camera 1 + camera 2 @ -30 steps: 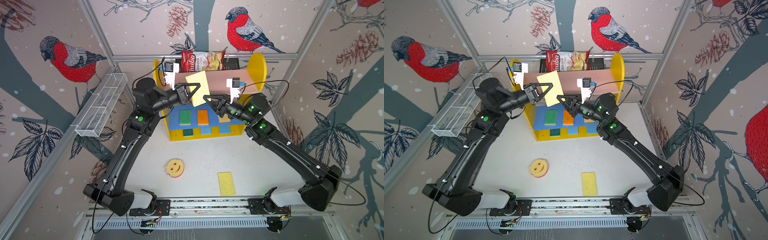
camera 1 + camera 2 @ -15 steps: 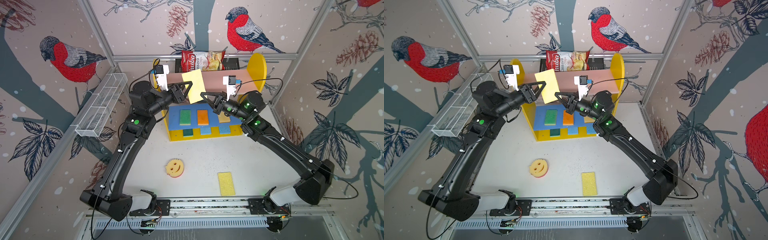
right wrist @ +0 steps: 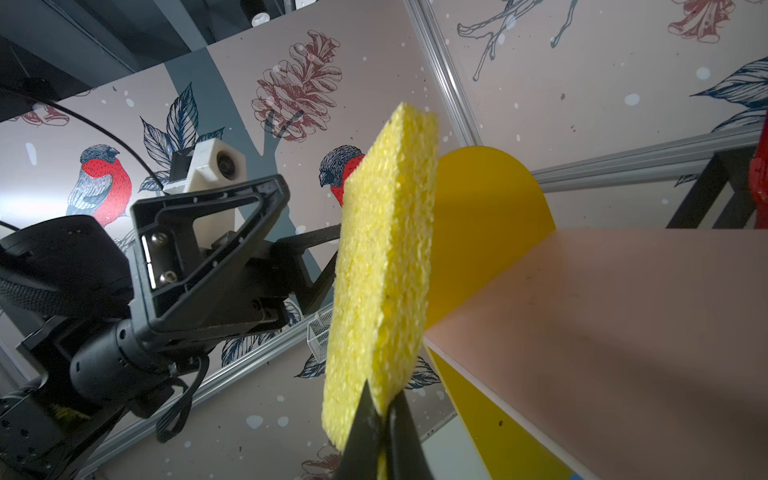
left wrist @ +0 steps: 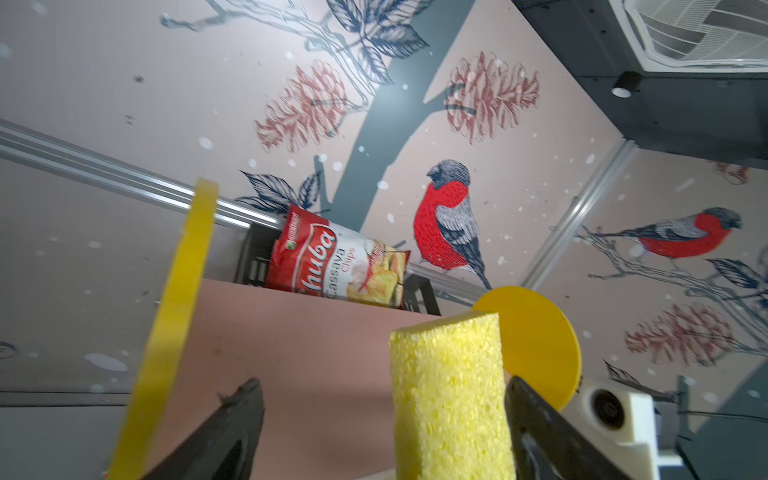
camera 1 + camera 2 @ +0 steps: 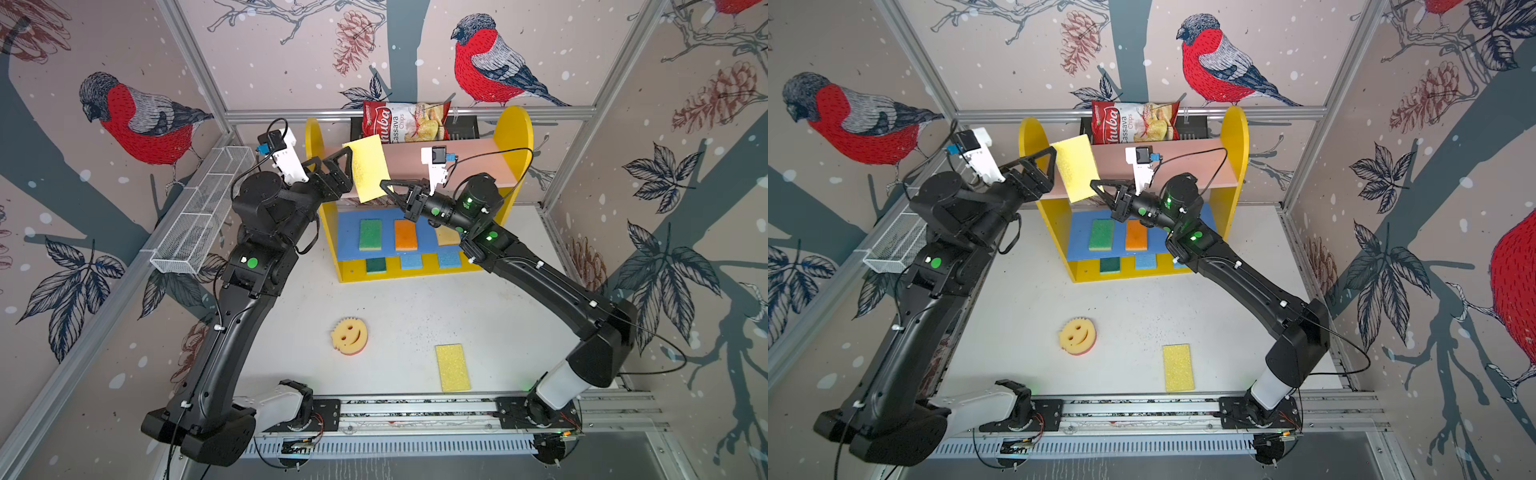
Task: Place and organize the cleaning sponges onto the shelf
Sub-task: 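Carry the sponge over the pink shelf while left gripper follows beside it, then lower the sponge flat onto the pink shelf and open the right gripper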
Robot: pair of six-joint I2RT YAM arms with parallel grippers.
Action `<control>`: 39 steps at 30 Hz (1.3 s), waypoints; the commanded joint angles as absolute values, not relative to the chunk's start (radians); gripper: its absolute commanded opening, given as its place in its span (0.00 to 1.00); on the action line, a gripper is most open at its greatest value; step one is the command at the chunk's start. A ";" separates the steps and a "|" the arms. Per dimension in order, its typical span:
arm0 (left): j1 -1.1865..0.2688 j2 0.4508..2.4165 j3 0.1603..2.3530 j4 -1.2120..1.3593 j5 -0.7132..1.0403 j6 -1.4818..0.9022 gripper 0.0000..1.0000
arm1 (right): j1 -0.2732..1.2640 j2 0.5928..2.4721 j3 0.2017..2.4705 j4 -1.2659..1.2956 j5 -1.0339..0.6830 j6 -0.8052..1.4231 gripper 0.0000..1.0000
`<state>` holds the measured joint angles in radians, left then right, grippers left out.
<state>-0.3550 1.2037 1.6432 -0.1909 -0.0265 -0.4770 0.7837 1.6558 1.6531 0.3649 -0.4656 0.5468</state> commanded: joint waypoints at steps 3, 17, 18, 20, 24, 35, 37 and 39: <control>-0.355 1.202 1.678 -0.218 -0.117 -0.402 0.89 | 0.817 1.738 1.760 0.294 -0.390 0.517 0.00; -0.361 1.188 1.671 -0.206 -0.141 -0.386 0.85 | 0.849 1.845 1.871 0.248 -0.257 0.577 0.00; -0.362 1.191 1.665 -0.201 -0.132 -0.390 0.82 | 0.850 1.845 1.872 0.247 -0.233 0.581 0.00; -0.365 1.201 1.659 -0.188 -0.103 -0.393 0.69 | 0.851 1.847 1.877 0.241 -0.198 0.593 0.00; -0.381 1.251 1.711 -0.199 -0.085 -0.377 0.45 | 0.859 1.853 1.888 0.231 -0.094 0.583 0.00; -0.469 1.450 1.933 -0.286 -0.064 -0.339 0.35 | 0.880 1.949 2.057 0.046 0.026 0.556 0.00; -0.471 1.477 1.958 -0.306 -0.072 -0.345 0.31 | 0.886 1.949 2.057 0.032 0.042 0.548 0.00; -0.471 1.493 1.963 -0.308 -0.084 -0.341 0.28 | 0.888 1.946 2.053 0.020 0.049 0.540 0.01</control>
<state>-0.4679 1.4792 1.9472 -0.2928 -0.0769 -0.3584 0.8841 1.9476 2.0449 0.0399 0.0158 0.5659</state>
